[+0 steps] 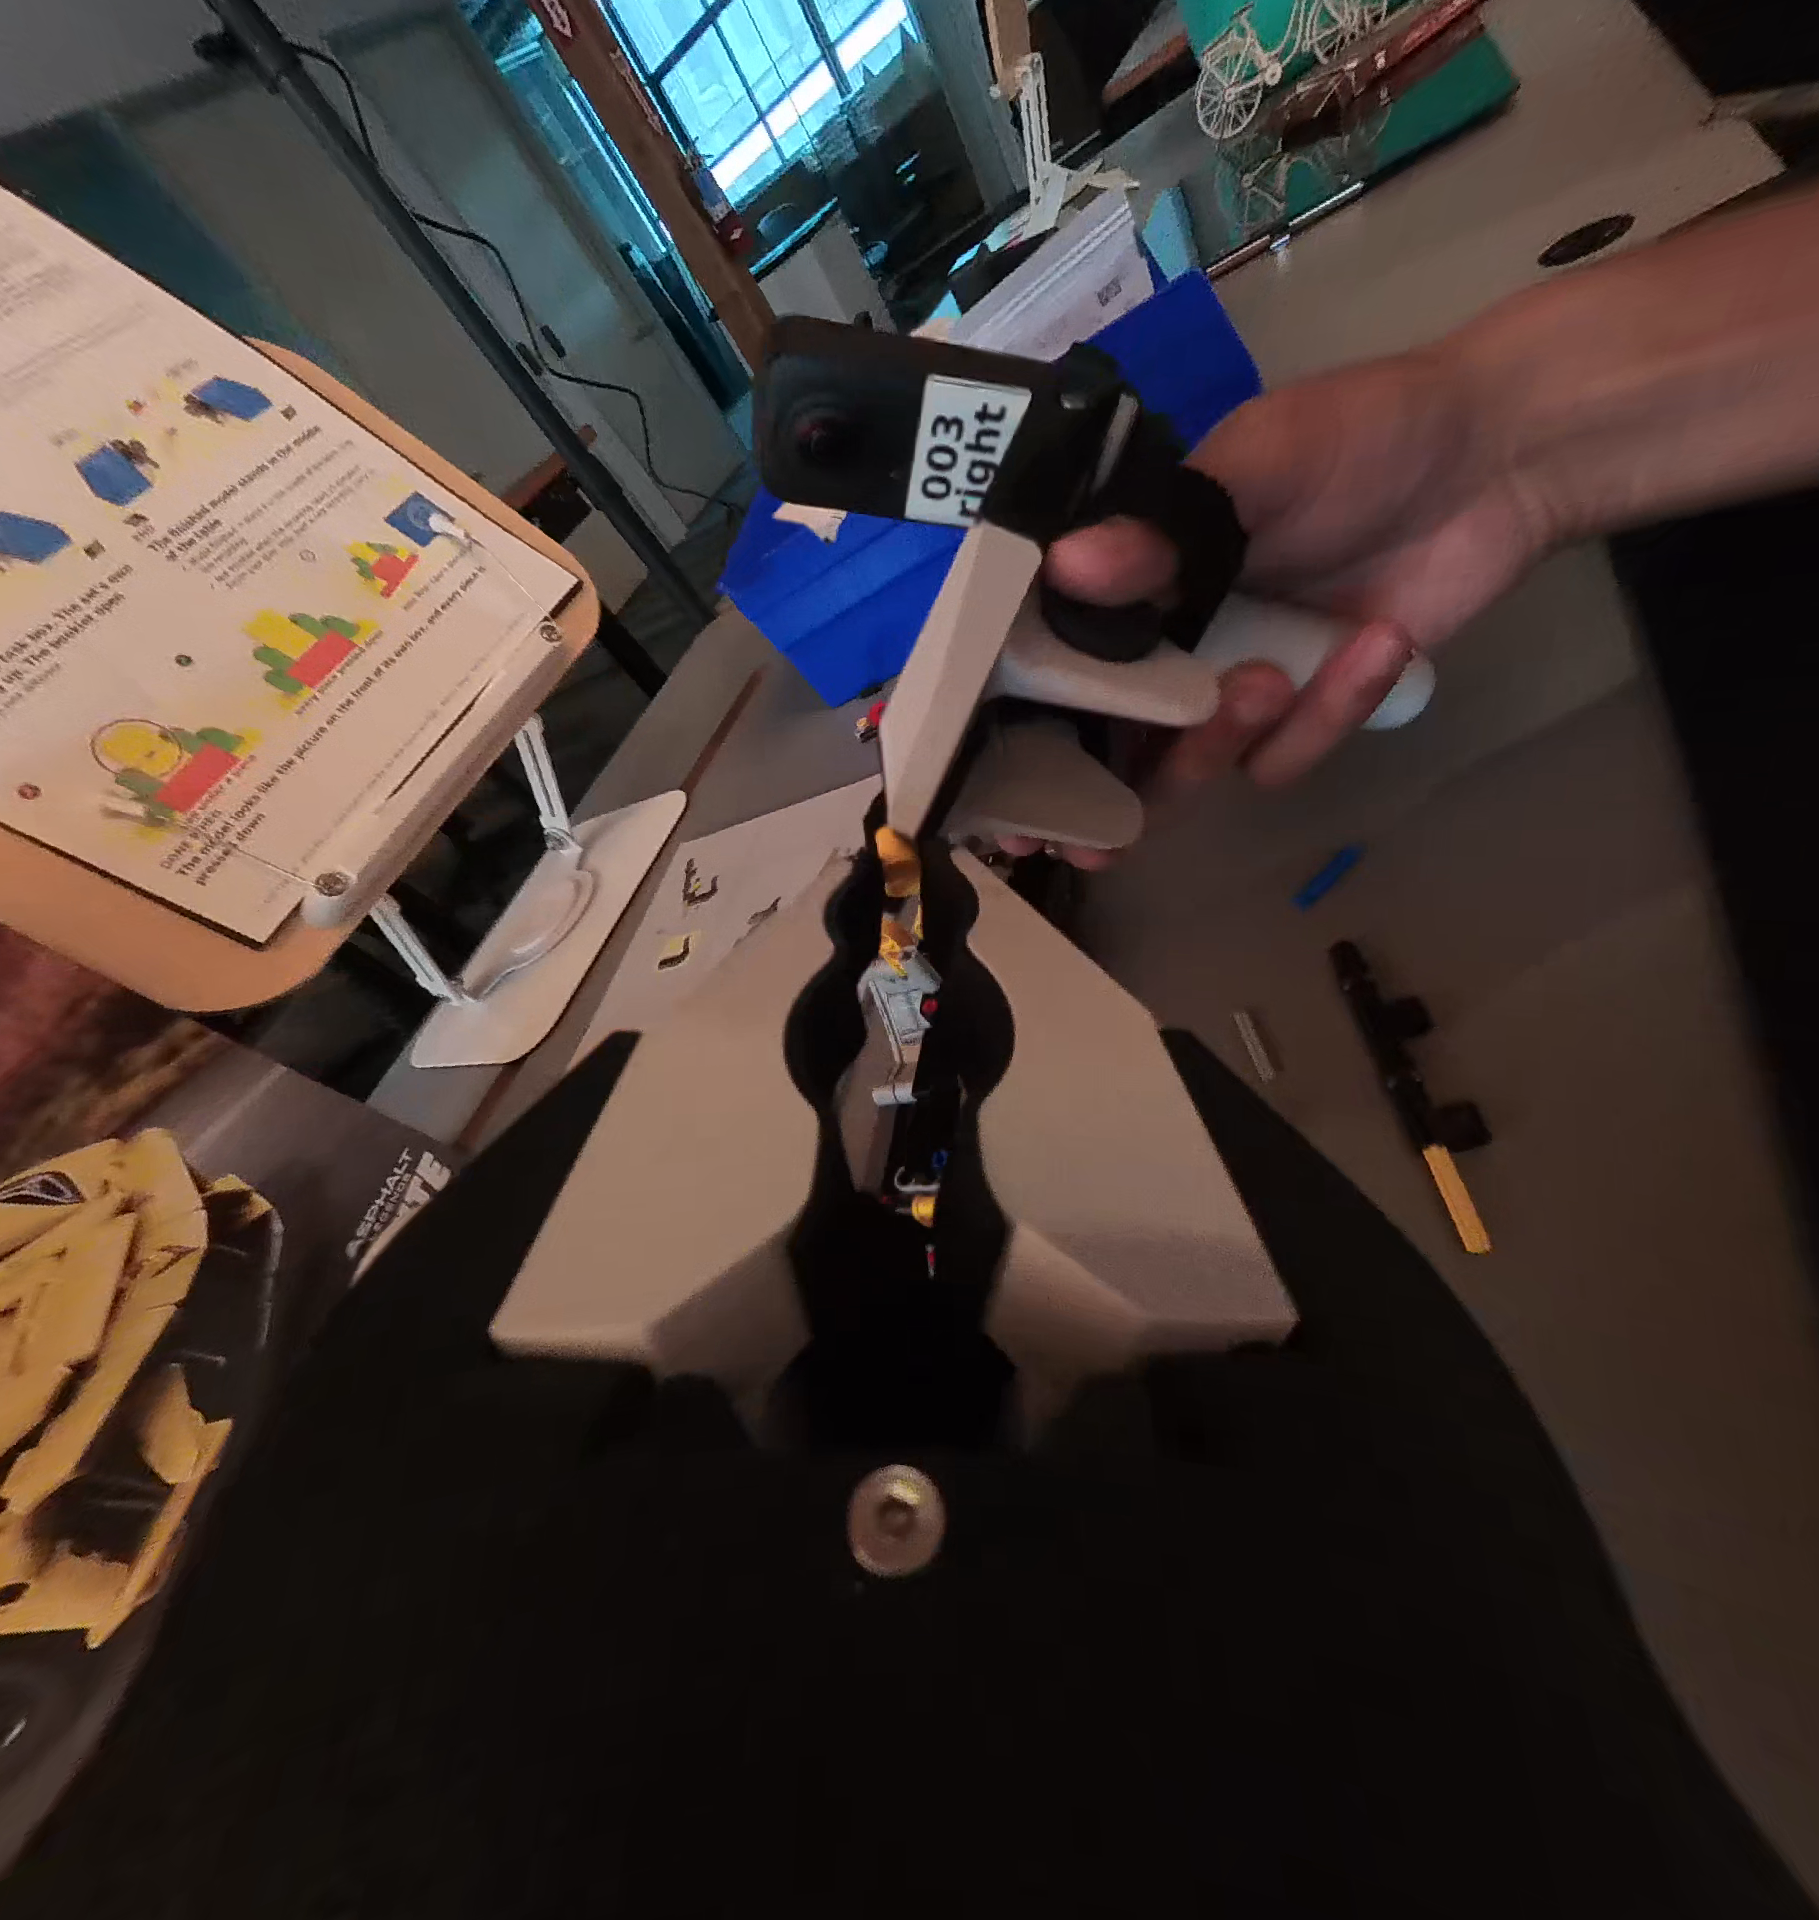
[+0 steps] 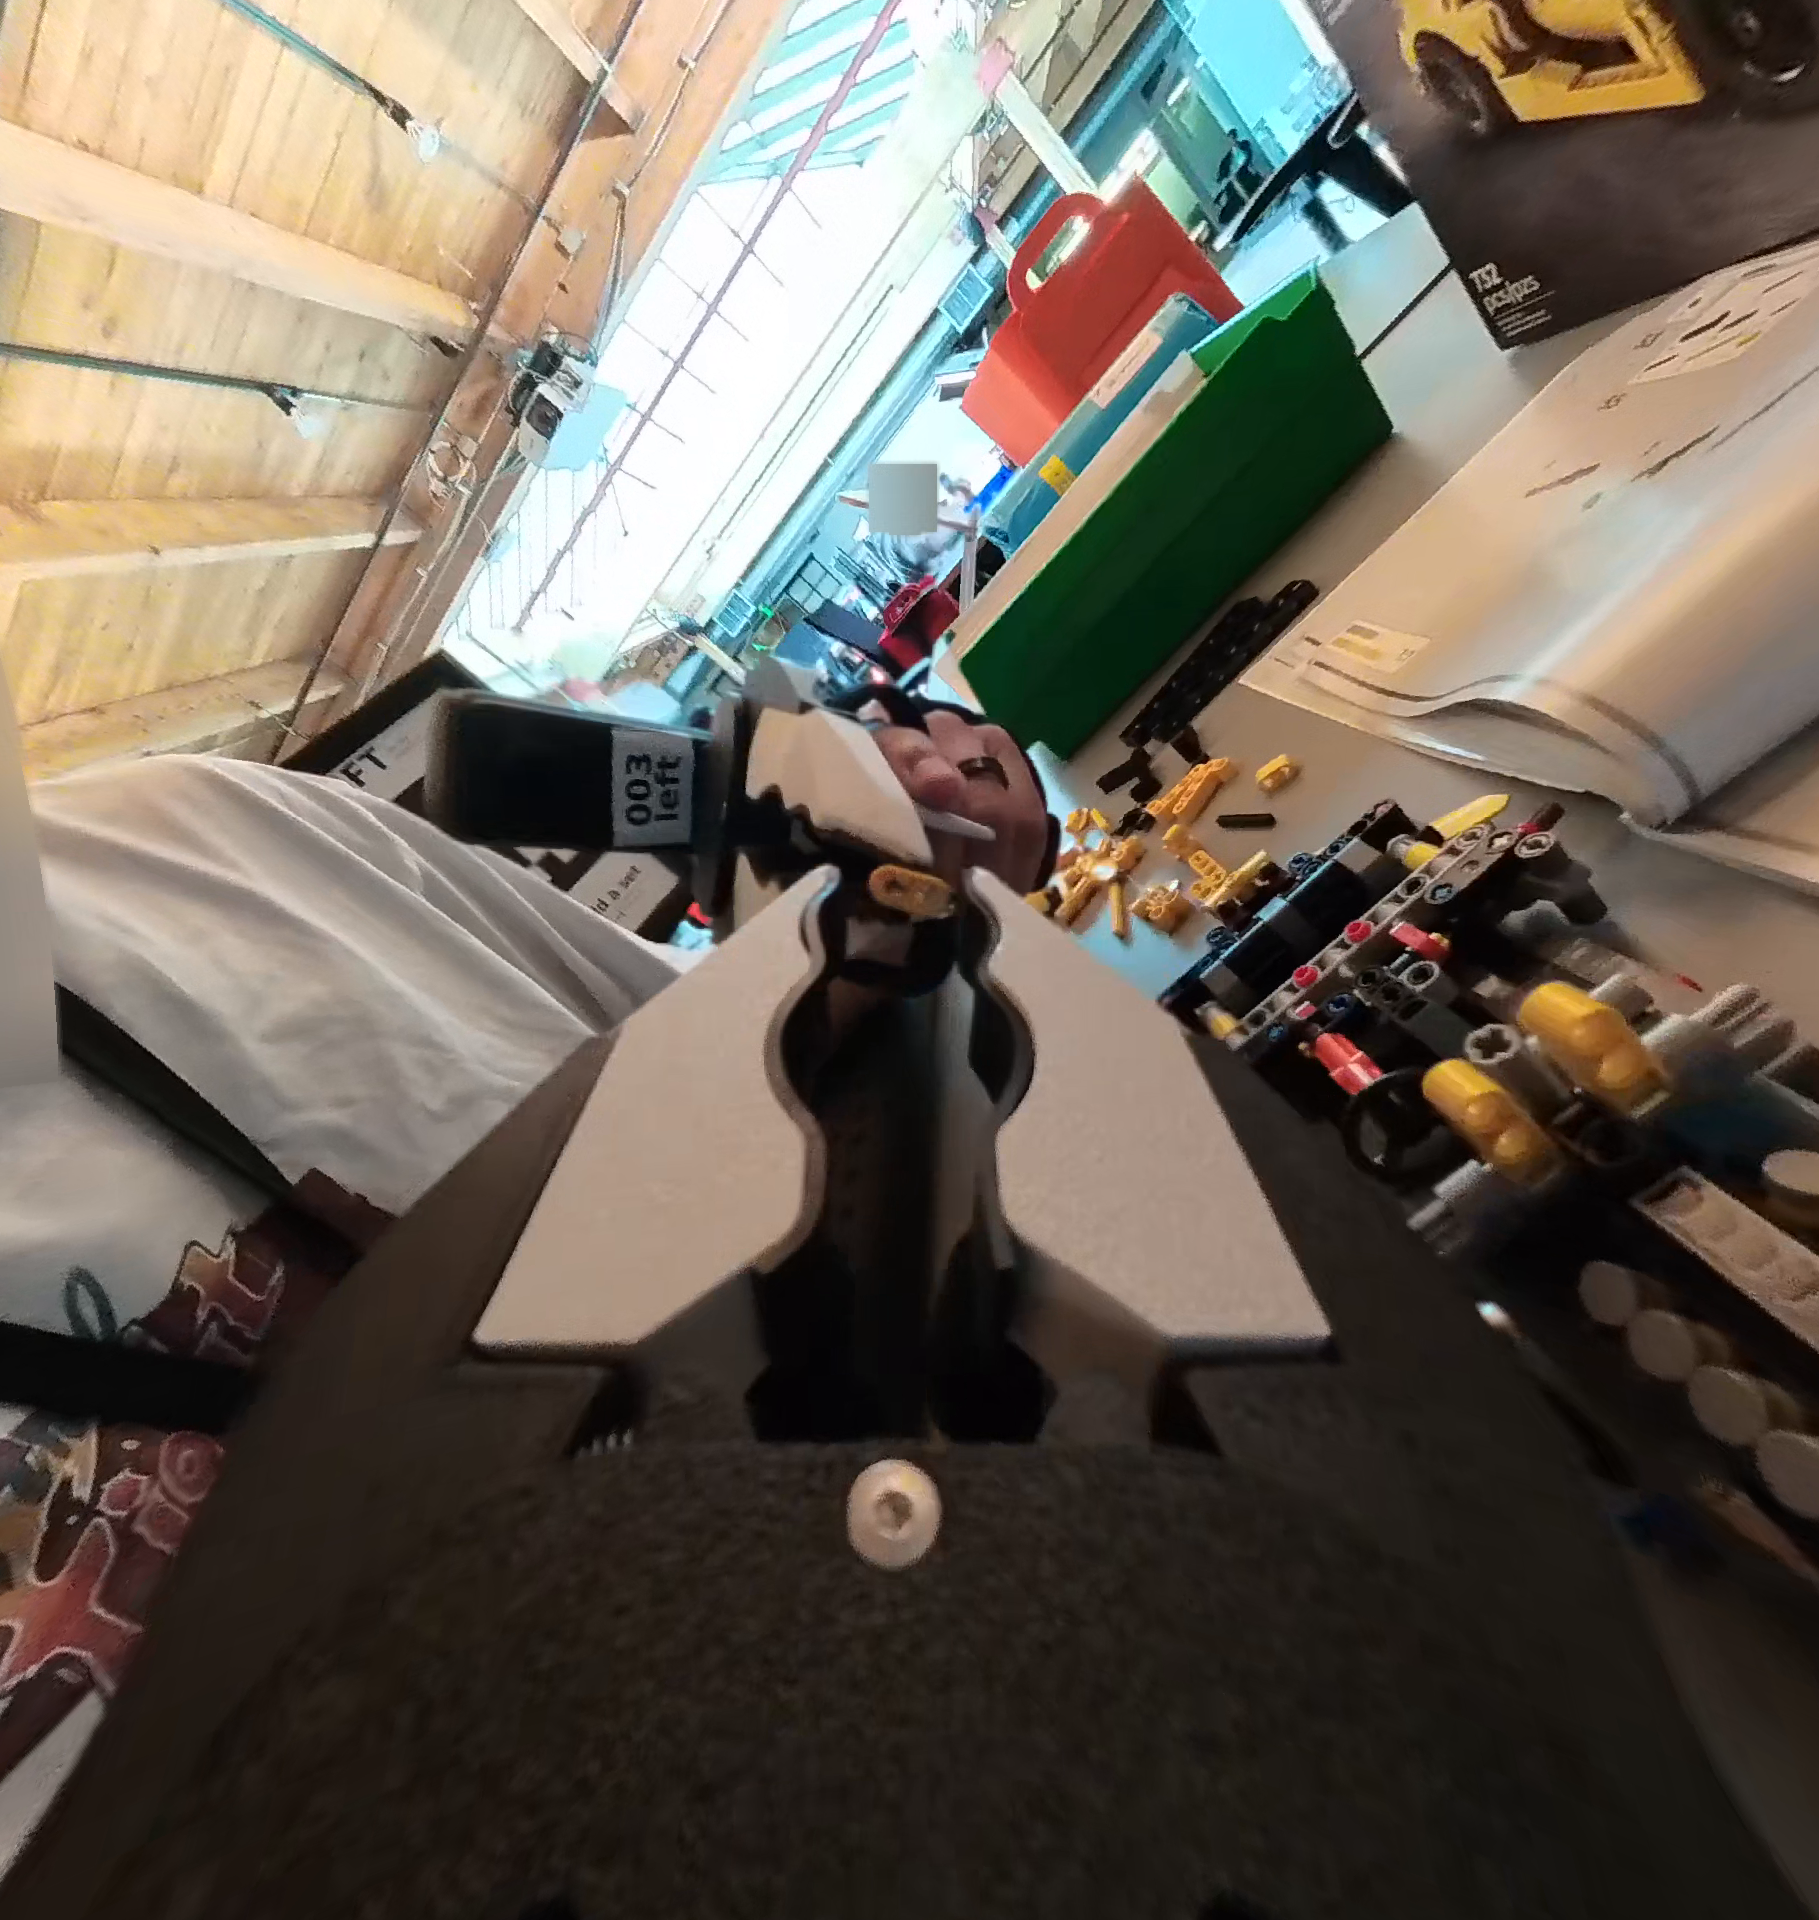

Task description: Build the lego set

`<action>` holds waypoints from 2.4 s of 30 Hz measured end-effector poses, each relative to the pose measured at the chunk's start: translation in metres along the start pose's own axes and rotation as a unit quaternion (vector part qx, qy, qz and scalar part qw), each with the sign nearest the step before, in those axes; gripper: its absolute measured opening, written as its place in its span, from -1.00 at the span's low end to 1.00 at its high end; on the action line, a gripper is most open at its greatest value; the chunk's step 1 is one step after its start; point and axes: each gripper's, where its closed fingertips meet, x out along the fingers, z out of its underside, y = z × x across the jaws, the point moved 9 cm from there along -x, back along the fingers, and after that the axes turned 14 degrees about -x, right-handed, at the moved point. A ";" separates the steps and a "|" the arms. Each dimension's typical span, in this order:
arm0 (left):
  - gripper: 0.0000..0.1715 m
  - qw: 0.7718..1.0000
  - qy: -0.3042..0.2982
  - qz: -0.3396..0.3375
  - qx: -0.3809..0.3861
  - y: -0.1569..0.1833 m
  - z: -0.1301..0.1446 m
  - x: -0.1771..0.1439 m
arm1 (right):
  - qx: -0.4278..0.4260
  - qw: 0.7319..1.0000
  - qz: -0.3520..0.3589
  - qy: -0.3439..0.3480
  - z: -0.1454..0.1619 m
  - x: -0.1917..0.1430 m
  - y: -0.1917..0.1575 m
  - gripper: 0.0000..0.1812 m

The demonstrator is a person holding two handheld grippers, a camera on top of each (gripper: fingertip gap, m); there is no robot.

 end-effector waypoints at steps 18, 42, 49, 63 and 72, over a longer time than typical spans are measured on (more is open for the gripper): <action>-0.94 0.999 0.004 -0.024 0.043 0.009 0.000 0.003 | 0.015 1.000 -0.021 -0.017 0.002 0.004 -0.003 -0.84; -0.94 0.987 -0.107 -0.096 0.078 0.008 0.015 0.017 | -0.169 0.965 0.177 -0.096 0.003 0.008 -0.003 -0.84; -0.94 0.970 -0.149 -0.131 0.140 0.013 0.026 0.024 | -0.210 0.936 0.242 -0.143 0.009 0.013 -0.001 -0.84; -0.94 0.987 -0.071 -0.126 0.070 0.002 0.012 0.013 | -0.194 0.964 0.174 -0.044 -0.004 -0.001 -0.004 -0.76; -0.94 0.995 -0.038 -0.059 -0.077 -0.016 0.010 0.004 | -0.157 0.982 0.098 0.043 -0.021 -0.026 -0.007 -0.88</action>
